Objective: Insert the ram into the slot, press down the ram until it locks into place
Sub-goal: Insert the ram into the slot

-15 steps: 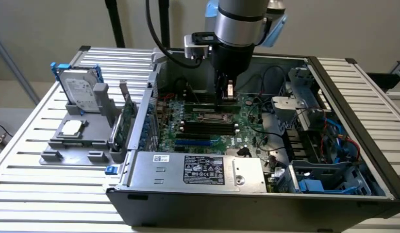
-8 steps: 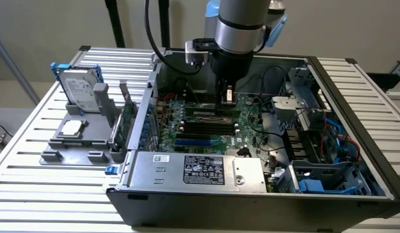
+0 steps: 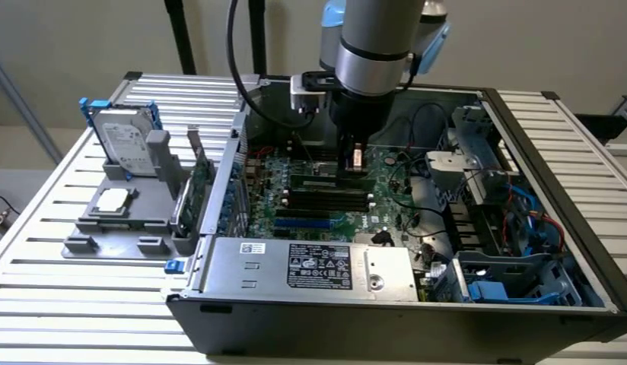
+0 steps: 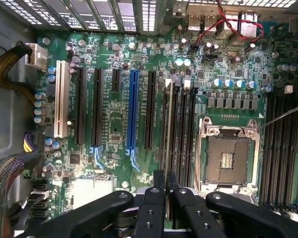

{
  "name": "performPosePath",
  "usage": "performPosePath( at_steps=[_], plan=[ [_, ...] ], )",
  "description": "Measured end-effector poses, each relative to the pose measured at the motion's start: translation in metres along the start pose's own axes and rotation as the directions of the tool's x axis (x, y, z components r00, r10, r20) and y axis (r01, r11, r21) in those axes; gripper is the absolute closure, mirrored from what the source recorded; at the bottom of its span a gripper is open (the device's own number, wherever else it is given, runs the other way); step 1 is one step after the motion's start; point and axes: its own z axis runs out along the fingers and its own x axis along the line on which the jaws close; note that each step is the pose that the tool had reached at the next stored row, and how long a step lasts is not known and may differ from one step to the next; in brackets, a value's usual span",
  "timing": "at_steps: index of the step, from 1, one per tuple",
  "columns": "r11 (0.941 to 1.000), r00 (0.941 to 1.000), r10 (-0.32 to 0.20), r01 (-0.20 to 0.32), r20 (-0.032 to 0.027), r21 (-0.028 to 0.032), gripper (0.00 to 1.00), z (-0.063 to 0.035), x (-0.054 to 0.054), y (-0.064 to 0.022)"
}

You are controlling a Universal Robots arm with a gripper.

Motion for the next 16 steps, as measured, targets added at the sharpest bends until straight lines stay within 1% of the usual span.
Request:
performPosePath(
  at_steps=[4,5,7,9,10,11,12,16],
  plan=[
    [1.0000,1.0000,-0.003,0.003,-0.0008,-0.0001,0.87,0.0073,-0.001,-0.0003],
    [1.0000,1.0000,-0.004,0.004,-0.0022,-0.0001,0.87,0.0089,-0.002,-0.0004],
    [1.0000,1.0000,-0.006,0.006,-0.0073,-0.0005,0.87,0.0113,-0.004,-0.0005],
    [1.0000,0.9998,-0.007,0.007,-0.0165,-0.0006,0.87,0.0133,-0.006,-0.0006],
    [1.0000,0.9998,-0.008,0.008,-0.0202,-0.0008,0.87,0.0143,-0.007,-0.0007],
    [1.0000,0.9997,-0.009,0.009,-0.0226,-0.0008,0.87,0.0153,-0.008,-0.0007],
    [1.0000,0.9997,-0.010,0.010,-0.0238,-0.0010,0.87,0.0166,-0.008,-0.0008],
    [0.9999,0.9996,-0.012,0.012,-0.0242,-0.0010,0.87,0.0227,-0.008,-0.0010]
  ],
)
